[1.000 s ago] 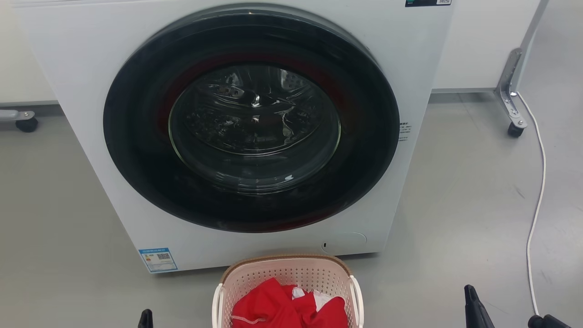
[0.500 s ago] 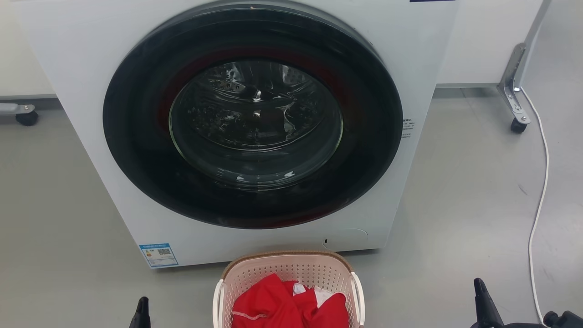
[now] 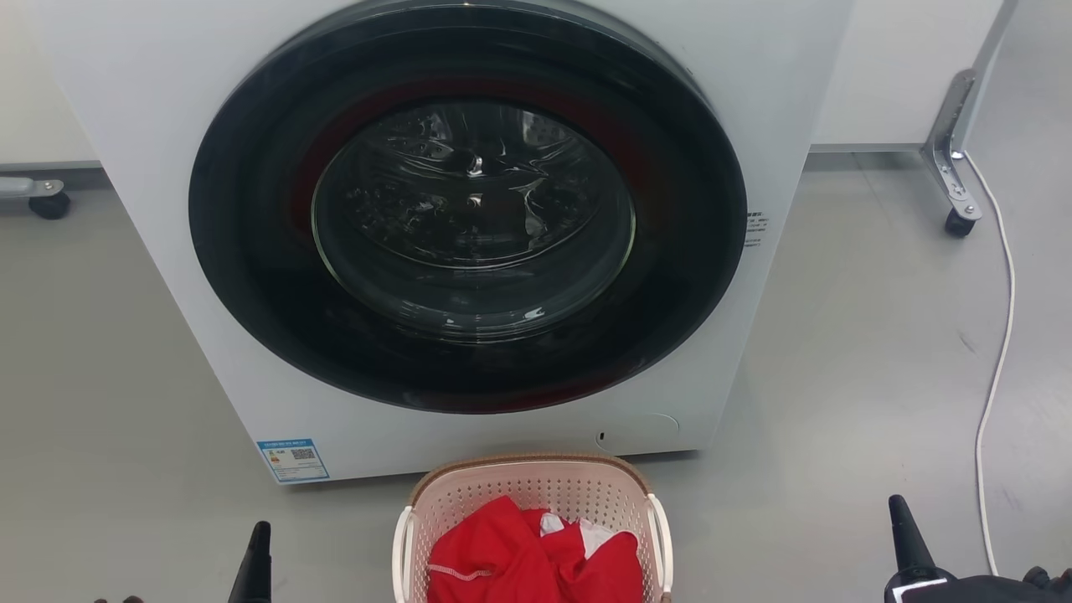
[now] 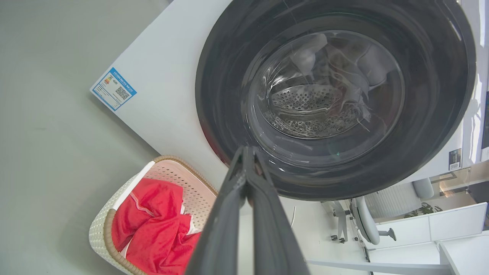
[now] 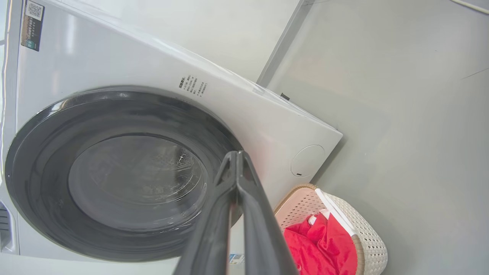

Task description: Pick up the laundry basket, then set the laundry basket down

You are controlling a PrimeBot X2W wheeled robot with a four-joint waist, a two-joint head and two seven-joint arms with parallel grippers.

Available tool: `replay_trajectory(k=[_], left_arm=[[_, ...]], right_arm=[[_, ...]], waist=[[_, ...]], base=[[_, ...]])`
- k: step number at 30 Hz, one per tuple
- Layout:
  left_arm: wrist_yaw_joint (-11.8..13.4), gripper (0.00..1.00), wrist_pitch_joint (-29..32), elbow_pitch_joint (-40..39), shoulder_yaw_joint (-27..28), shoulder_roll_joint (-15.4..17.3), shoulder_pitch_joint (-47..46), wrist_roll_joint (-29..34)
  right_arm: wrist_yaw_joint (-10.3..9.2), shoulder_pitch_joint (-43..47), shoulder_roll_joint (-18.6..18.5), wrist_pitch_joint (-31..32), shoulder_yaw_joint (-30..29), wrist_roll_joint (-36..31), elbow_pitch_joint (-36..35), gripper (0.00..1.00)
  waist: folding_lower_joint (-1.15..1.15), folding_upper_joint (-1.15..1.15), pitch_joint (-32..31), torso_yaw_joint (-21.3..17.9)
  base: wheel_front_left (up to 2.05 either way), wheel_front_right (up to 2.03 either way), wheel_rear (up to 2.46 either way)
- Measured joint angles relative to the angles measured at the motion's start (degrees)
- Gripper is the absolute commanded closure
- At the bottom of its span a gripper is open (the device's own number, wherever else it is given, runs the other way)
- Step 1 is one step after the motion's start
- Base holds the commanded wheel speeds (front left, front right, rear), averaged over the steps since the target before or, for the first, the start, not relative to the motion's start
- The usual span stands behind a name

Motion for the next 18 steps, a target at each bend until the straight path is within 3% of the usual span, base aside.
replay_trajectory(k=[18], left_arm=[[-2.5,1.0,3.8,2.8,2.3,-0.4,-4.6,-14.5]], right_arm=[[2.59,-3.2,0.1,3.6,-4.3,14.4,2.4,1.0]], waist=[[0.0,-0.01,1.0,0.4]], base=[[0.0,0.0,0.0]])
